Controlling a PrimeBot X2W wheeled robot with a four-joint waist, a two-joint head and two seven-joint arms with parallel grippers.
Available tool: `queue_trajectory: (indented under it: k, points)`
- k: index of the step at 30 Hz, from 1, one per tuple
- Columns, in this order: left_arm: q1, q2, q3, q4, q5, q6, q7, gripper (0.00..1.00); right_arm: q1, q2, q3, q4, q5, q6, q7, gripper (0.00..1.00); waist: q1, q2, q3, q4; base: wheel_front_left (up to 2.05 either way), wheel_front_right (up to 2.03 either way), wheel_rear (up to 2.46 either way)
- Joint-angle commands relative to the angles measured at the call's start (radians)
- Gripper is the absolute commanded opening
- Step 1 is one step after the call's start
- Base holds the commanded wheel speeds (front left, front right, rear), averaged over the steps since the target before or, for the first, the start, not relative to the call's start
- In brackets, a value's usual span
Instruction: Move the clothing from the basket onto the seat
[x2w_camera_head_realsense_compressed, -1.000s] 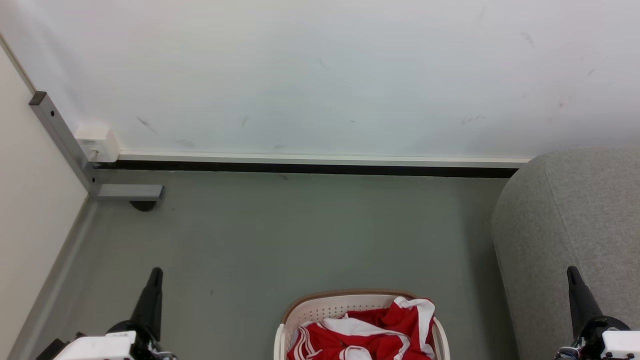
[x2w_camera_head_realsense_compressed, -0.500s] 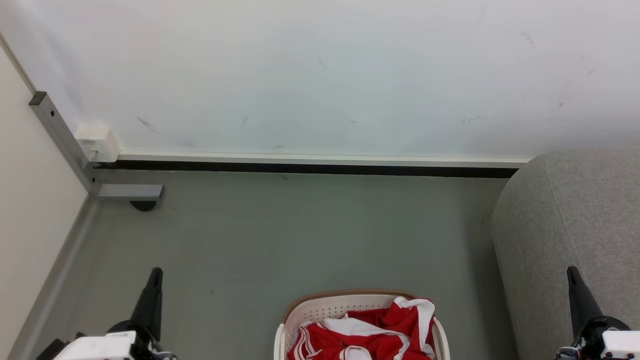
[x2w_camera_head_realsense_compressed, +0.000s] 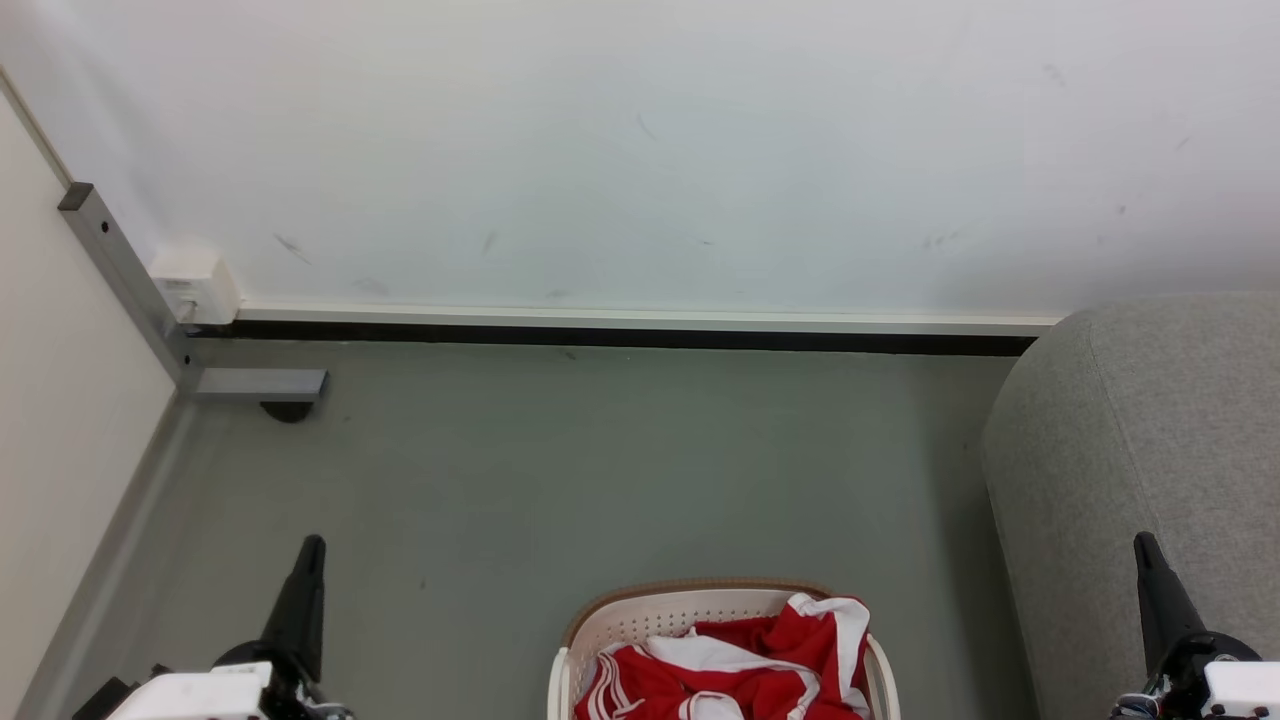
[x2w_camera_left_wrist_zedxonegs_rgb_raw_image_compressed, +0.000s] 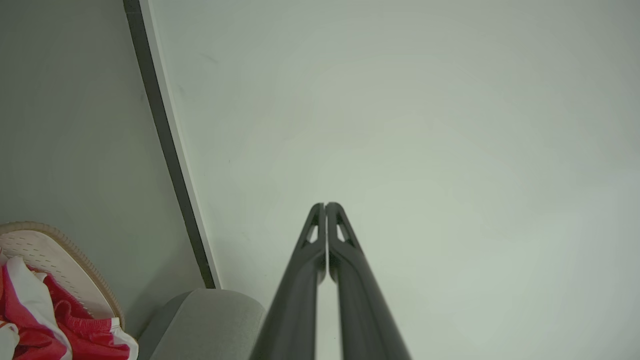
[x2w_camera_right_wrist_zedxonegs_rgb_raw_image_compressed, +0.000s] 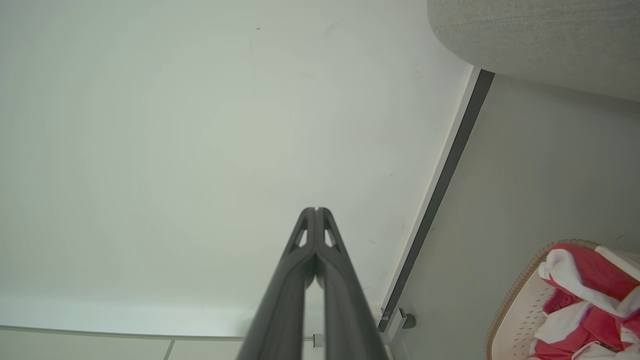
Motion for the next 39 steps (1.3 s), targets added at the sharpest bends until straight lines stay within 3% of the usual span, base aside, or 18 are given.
queue_trajectory:
  k: [1, 39]
  points:
    - [-0.008, 0.002, 0.001, -0.003, -0.014, -0.005, 0.003, 0.00, -0.013, -0.008, -0.003, -0.005, 0.000, -0.002, 0.002, 0.00, 0.0000, 0.0000, 0.000, 0.000, 0.00, 0.00, 0.00]
    - [-0.008, 0.002, 0.001, -0.003, -0.014, -0.005, 0.003, 0.00, -0.013, -0.008, -0.003, -0.005, 0.000, -0.002, 0.002, 0.00, 0.0000, 0.0000, 0.000, 0.000, 0.00, 0.00, 0.00]
